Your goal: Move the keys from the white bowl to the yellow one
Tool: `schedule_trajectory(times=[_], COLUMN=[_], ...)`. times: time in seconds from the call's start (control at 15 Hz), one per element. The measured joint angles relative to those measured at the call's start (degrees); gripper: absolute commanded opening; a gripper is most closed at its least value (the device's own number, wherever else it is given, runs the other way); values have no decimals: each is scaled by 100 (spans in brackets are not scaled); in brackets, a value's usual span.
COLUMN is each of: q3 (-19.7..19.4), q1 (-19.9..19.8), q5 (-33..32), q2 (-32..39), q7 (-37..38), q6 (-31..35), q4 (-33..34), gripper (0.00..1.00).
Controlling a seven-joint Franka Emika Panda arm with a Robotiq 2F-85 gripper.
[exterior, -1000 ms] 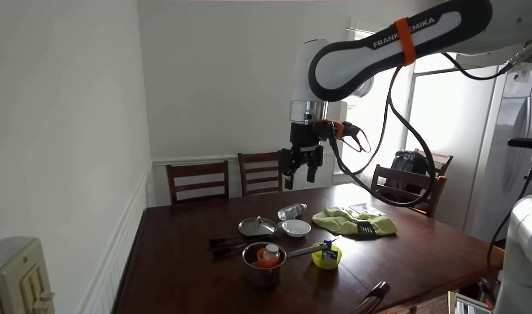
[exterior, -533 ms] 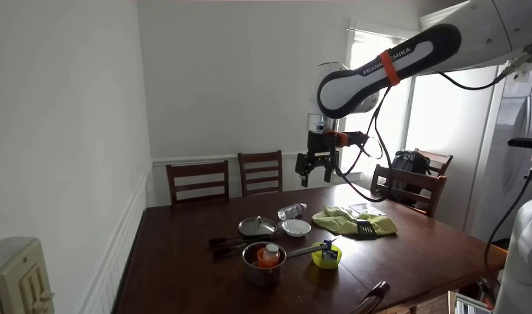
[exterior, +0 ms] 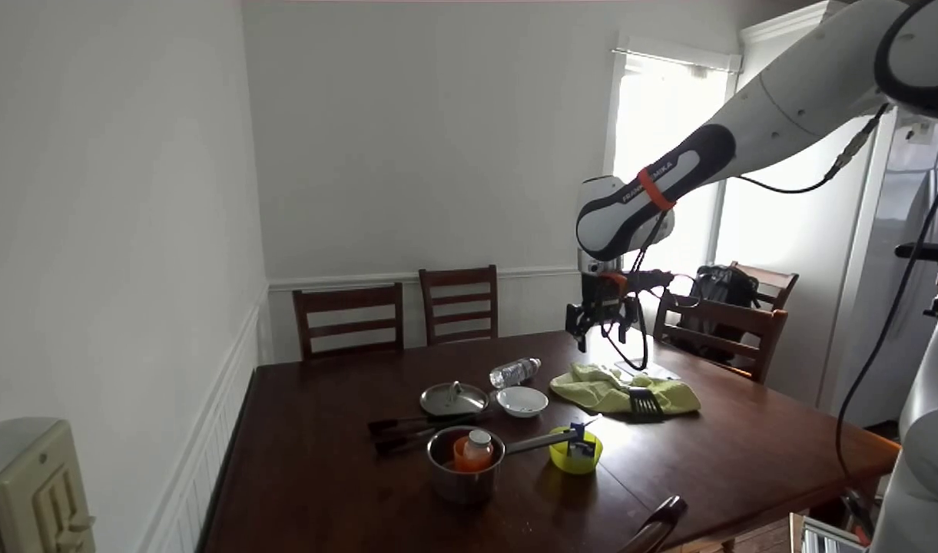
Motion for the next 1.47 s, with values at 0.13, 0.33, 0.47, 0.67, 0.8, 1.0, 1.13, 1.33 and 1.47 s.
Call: schedule_trajectory(times=[0.13, 0.33, 0.47, 0.67, 0.8, 1.0, 1.13, 1.33, 1.47], q3=[-130, -168, -168, -169, -203, -348, -439, -492, -489], q1=[-4, 17, 40, 49, 52, 35, -3, -96, -153], q5=[-43, 39, 57, 56, 28, 176, 717, 1765, 2341], q2=[353, 735, 827, 839, 835, 857, 953, 1324, 1704], q7=[-225, -458, -474, -478, -478, -314, -307, -557, -791], q6=[-320, -769, -863, -887, -885, -517, -223, 355, 532], q4=[304, 856, 1024, 1045, 1044, 1017, 1055, 1260, 1501], gripper=[100, 100, 100, 100, 100, 100, 100, 100, 100])
